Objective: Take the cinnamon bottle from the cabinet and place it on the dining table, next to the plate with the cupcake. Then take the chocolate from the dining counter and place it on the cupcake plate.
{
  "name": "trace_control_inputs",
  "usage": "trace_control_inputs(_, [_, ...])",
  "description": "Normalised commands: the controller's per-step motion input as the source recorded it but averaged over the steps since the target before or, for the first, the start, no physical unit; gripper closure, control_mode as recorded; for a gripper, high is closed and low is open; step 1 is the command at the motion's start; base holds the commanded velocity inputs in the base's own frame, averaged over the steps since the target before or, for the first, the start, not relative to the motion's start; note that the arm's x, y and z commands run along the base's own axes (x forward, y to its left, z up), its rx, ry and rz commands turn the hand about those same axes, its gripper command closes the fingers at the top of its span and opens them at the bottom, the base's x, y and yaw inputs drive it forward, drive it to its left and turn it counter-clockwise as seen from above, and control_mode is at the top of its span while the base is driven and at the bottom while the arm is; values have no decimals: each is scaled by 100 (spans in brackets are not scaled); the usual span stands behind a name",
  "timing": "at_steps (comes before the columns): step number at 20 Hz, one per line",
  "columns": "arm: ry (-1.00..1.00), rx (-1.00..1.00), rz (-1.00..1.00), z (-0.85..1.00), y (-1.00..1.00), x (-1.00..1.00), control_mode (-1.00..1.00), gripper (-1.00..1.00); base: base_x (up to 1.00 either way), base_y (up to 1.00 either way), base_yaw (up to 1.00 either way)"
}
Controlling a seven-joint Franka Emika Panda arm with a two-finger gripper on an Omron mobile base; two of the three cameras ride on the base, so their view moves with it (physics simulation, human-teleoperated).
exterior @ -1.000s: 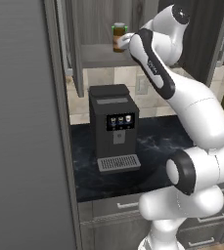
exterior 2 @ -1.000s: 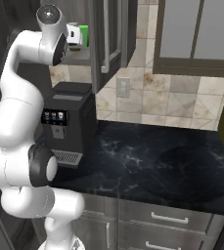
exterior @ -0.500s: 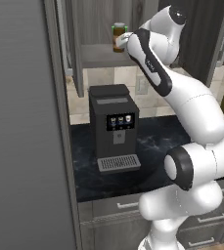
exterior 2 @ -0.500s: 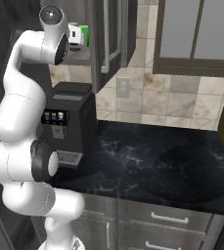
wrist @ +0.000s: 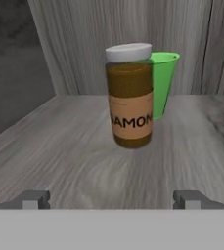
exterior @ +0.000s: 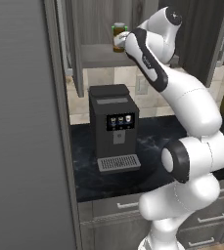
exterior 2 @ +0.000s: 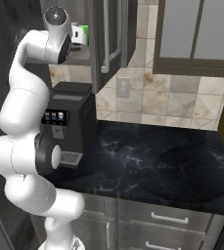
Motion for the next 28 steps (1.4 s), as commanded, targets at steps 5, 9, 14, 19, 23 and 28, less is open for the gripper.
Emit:
trace_control_inputs(5, [0,6,0,-1,0,23,-100,-100,0,0,0])
trace_control_inputs(9, [0,2,0,0,0,23,-100,-100,0,0,0])
trace_control_inputs(14, [0,0,0,-2,0,21,-100,-100,0,0,0])
trace_control_inputs(19, [2,0,0,-3,0,23,-100,-100,0,0,0])
trace_control_inputs(23, [2,0,0,-2,4,20,-100,-100,0,0,0])
trace_control_inputs(28, [0,0,0,-3,7,20,-100,-100,0,0,0])
